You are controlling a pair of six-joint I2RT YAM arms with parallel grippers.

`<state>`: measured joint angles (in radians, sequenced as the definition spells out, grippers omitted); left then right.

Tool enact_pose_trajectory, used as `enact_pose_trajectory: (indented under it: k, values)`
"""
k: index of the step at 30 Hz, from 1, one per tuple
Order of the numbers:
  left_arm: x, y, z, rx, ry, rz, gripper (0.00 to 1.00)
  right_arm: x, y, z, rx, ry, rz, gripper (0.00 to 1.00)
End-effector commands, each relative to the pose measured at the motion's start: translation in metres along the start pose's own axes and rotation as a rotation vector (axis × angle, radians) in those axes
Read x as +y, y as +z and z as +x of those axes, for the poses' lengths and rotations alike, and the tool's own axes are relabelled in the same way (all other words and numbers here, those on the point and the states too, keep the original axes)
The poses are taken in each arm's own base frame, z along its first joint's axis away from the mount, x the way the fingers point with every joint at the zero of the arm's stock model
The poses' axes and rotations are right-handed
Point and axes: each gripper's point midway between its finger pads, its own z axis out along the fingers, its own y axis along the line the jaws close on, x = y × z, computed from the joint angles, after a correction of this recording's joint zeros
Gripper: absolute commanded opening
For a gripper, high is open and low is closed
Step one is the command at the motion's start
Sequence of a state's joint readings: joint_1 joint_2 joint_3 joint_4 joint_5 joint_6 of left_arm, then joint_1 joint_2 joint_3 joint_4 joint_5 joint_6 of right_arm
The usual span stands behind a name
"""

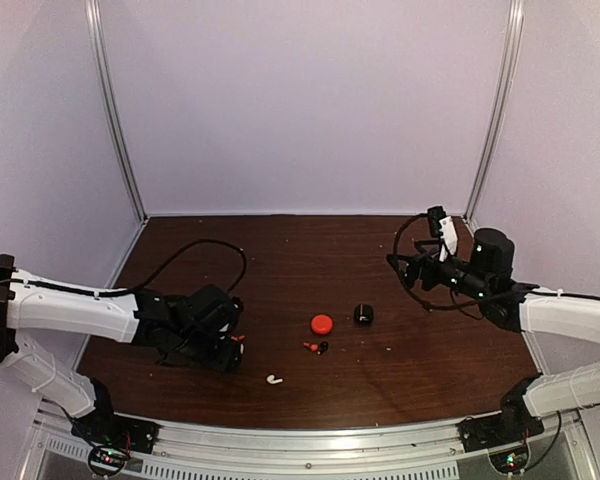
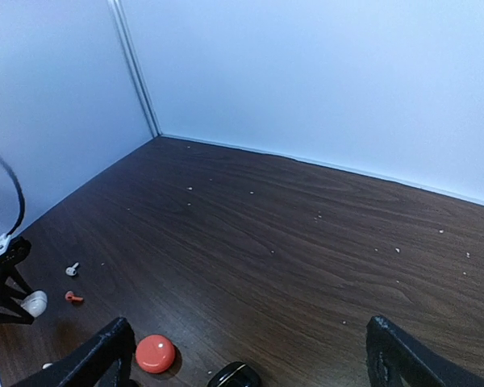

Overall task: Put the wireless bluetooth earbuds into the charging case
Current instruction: Pick up the charging case from the center of the board, then pass from the left arm to the right

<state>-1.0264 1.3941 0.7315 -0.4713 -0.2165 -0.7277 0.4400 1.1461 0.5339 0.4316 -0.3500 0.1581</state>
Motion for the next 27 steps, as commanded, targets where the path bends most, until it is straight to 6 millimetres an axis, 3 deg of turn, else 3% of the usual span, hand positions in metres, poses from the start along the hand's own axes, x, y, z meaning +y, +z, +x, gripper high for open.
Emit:
enact_pose_trajectory:
  k: [1,6,11,20,24,27]
  values:
    - [-0.047,-0.033,-0.043,-0.106,0.153,0.213,0.32,0.050,-0.010,-0.009,-0.059,-0.109,-0.183,1.00]
    - [-0.092,-0.065,-0.051,-0.122,0.289,0.470,0.31,0.097,-0.013,0.006,-0.042,-0.193,-0.318,1.00]
    - [-0.131,-0.098,-0.048,-0.111,0.416,0.718,0.32,0.151,-0.035,0.010,-0.103,-0.335,-0.459,0.96]
    - [-0.170,-0.133,-0.037,-0.030,0.585,1.001,0.28,0.238,-0.073,0.033,-0.087,-0.521,-0.671,0.88]
    - [-0.183,-0.150,-0.033,0.002,0.615,1.136,0.26,0.269,-0.091,0.049,-0.045,-0.624,-0.739,0.83]
    - [-0.189,-0.166,-0.026,0.036,0.632,1.248,0.26,0.281,-0.100,0.055,-0.050,-0.683,-0.758,0.83]
